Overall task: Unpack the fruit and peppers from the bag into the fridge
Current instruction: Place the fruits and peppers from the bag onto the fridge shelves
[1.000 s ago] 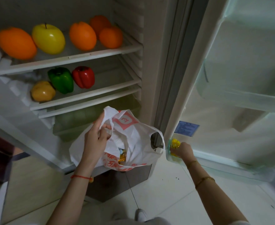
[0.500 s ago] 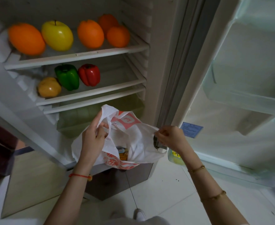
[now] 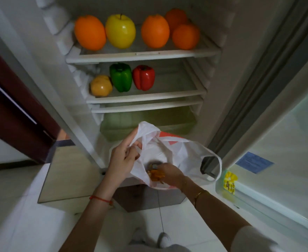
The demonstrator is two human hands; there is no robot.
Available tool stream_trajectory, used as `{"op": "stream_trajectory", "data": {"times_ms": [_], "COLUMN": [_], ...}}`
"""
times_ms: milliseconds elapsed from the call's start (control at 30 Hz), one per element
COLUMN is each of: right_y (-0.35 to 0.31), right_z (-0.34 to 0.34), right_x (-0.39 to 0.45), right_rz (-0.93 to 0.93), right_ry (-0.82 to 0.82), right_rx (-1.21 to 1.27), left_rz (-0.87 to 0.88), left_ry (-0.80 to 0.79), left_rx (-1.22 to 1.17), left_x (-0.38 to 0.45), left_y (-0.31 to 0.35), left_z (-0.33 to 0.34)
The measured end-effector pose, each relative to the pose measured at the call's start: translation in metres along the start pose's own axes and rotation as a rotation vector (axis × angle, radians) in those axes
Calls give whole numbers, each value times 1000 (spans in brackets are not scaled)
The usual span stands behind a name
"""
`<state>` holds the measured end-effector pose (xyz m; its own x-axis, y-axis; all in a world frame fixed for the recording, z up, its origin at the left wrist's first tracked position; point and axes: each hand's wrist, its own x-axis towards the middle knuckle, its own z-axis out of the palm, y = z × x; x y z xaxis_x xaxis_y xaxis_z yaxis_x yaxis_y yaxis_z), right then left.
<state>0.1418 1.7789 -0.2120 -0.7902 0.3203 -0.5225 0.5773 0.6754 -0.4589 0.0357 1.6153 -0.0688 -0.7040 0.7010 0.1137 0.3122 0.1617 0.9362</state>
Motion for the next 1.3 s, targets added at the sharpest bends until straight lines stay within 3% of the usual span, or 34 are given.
{"op": "stream_trajectory", "data": {"times_ms": [200,300,400,633,767,967,1067,1300], "right_y": [6,6,11,-3,-6,-2,-2,-17], "right_z": [13,14,18,15,15,17,11,-18], "right_x": [30,33,40,40,42,45,38,-13], "right_rz": [22,-89,-196,-47,-6,-132,-124,17], "right_ry": [37,162,167,78,146,168,202,383], "right_rx": [65,-71,-137,49,-29,-339,-249,272], "left_rz": [-40,-47,-43,-43,-35,-40,-43,-38], "left_ry": [18,8,-2,-51,-68,-78,-99,-132], "left_rx": [-39,-78,-73,-86,-80,-65,-18,-30], "left_x": [2,5,8,13,13,12,13,17], "left_y": [-9,-12,-14,-12,-9,-7,-6,5], "left_z": [-11,-13,-13,-8,-8,-9,-6,10]}}
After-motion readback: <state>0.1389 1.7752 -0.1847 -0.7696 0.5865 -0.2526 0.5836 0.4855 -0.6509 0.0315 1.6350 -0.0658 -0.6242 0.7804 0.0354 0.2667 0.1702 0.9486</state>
